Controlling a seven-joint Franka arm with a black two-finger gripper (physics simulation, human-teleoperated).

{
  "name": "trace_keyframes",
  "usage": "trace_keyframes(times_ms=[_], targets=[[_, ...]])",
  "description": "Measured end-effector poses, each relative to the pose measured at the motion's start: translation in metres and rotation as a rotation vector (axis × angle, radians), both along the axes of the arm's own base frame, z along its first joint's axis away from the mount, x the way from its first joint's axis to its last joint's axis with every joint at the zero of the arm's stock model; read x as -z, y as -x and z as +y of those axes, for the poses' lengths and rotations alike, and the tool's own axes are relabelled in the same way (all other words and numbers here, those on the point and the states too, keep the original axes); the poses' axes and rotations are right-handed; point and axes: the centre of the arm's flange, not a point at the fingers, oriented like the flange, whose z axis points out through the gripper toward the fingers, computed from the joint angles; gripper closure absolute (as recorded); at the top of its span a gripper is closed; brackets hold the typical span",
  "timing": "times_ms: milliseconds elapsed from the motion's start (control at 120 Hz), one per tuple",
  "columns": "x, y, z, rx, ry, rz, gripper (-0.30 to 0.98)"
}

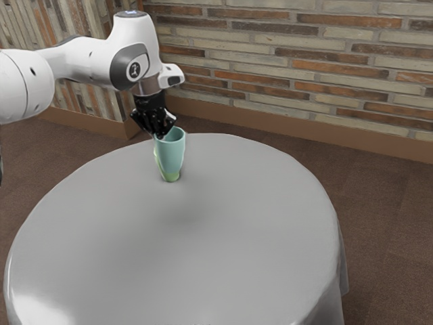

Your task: Place the right cup onto the left cup

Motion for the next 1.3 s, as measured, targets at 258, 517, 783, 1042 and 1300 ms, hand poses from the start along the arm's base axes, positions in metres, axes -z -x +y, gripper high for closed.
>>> trace_keyframes(times_ms=[258,517,783,1042,1300], targets=[[0.011,-0.040,0.035,-0.004,0.045,0.041,0.79],[-0.001,-0.052,0.065,-0.007,0.023,0.026,0.79],[0.001,-0.075,0.084,0.007,-0.004,0.003,0.79],[0.010,-0.087,0.107,0.002,-0.012,0.005,0.79],[0.026,-0.100,0.118,0.012,-0.026,-0.027,0.79]])
